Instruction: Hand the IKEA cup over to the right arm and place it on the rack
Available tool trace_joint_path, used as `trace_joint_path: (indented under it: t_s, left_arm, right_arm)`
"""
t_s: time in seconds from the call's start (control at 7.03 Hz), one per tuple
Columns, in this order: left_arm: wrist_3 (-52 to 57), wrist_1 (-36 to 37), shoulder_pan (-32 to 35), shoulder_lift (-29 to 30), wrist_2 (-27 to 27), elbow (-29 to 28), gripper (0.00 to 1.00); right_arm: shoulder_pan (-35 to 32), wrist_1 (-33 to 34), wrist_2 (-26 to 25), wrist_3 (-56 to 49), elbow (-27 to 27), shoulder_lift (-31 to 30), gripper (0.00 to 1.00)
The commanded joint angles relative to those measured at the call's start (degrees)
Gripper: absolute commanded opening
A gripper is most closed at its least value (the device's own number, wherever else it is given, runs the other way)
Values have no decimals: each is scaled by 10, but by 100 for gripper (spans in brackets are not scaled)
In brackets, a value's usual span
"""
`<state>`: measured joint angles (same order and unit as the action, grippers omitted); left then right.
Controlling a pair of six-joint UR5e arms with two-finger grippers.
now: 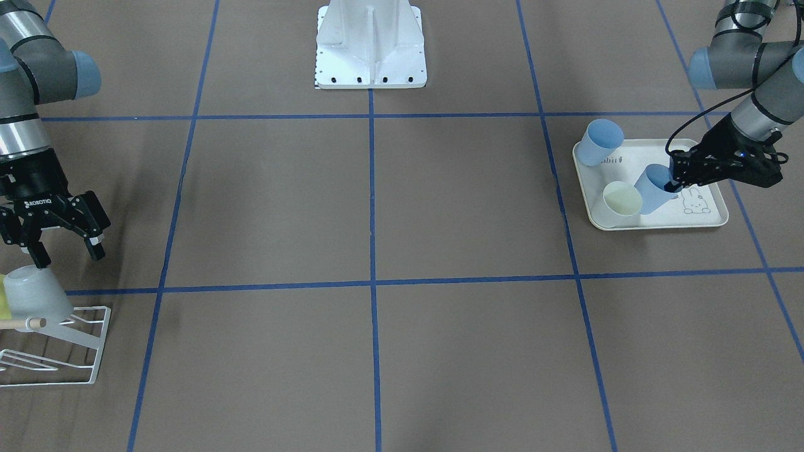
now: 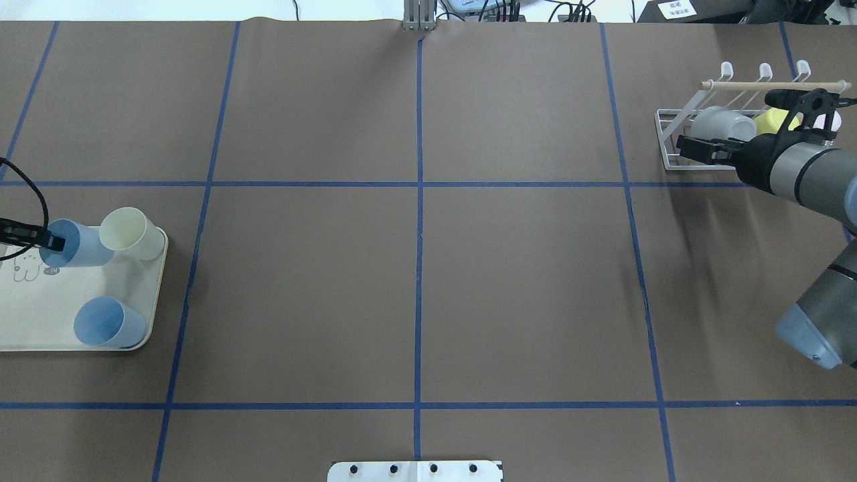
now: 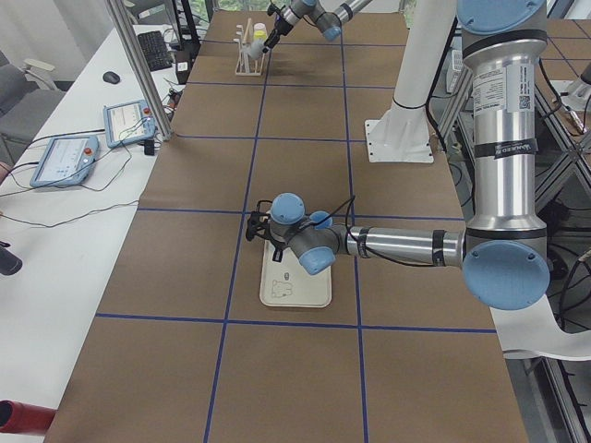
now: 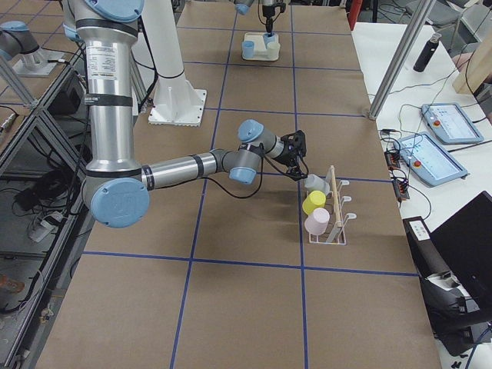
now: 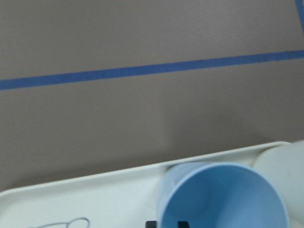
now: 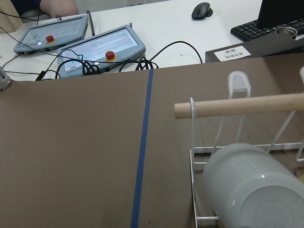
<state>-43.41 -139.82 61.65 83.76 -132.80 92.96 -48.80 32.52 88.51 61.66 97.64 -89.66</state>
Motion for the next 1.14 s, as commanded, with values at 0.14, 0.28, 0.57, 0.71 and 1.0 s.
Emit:
trace_joint_path:
  t_s: [0.14,0.28,0.57,0.71,1.0]
  left_arm:
    - [-1,0,103,-18,-57,5,0]
    - [-101,-6,102,-7,-62,24,0]
    - [-322,-7,98,45,-66,88,0]
    - [-421,-7,91,72,-89,112,0]
    - [-605,-23,-3,196,-61,119,0]
  right_arm:
    - [5,0,-4,1,7,0,100]
    - [8,0,-4,1,14,1,100]
    - [41,0,-18,92,47,10,100]
    - [63,0,-18,168,61,35,100]
    - [128,2,-19,305,108,75,100]
